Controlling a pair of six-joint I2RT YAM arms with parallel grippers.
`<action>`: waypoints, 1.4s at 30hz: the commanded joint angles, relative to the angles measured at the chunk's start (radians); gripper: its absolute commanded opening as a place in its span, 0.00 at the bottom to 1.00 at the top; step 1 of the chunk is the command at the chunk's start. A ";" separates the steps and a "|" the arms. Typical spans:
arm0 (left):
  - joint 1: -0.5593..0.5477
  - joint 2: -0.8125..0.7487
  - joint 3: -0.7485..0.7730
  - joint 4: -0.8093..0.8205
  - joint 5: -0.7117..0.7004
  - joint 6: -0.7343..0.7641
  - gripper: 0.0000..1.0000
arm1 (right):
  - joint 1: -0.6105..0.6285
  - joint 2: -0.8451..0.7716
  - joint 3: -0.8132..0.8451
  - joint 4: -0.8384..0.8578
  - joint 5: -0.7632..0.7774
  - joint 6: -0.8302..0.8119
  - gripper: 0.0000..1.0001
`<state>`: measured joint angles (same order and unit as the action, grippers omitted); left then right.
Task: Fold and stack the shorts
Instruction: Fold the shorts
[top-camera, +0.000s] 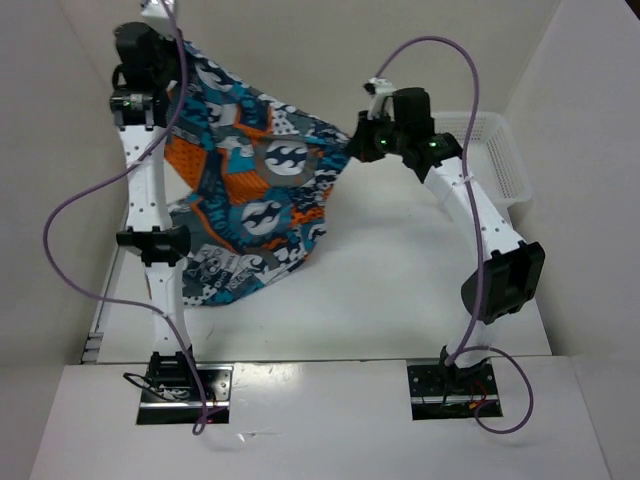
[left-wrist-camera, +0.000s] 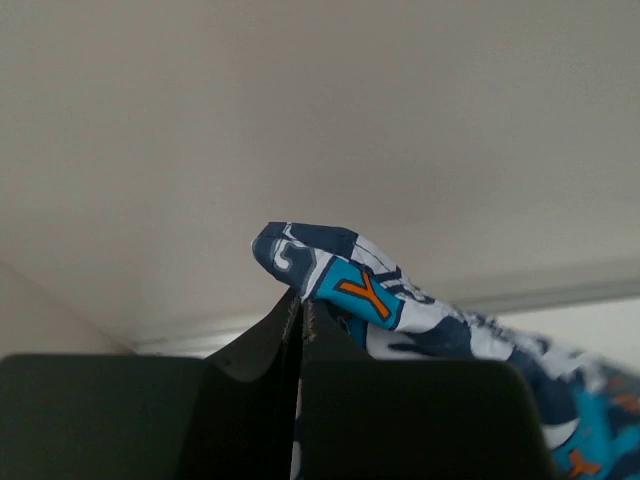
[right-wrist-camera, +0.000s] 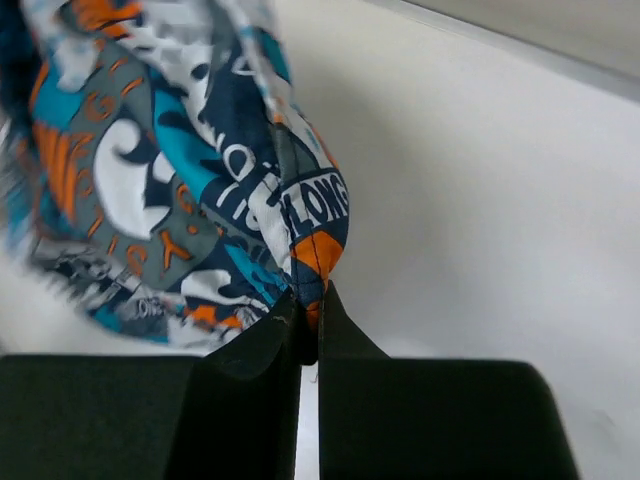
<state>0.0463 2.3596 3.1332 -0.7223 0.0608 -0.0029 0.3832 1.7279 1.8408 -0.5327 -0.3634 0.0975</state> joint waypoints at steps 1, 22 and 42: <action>-0.052 0.078 0.004 0.015 0.039 0.003 0.00 | -0.171 -0.064 -0.077 0.091 0.158 0.025 0.00; -0.212 0.072 0.004 -0.444 -0.006 0.003 0.00 | -0.224 -0.060 -0.281 0.140 0.233 -0.477 0.00; -0.491 -0.749 -1.504 -0.333 -0.150 0.003 0.00 | -0.242 -0.447 -0.704 -0.046 0.053 -0.855 0.00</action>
<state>-0.4435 1.6772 1.6848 -1.1175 -0.0647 -0.0029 0.1501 1.3384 1.1790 -0.5667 -0.2787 -0.7189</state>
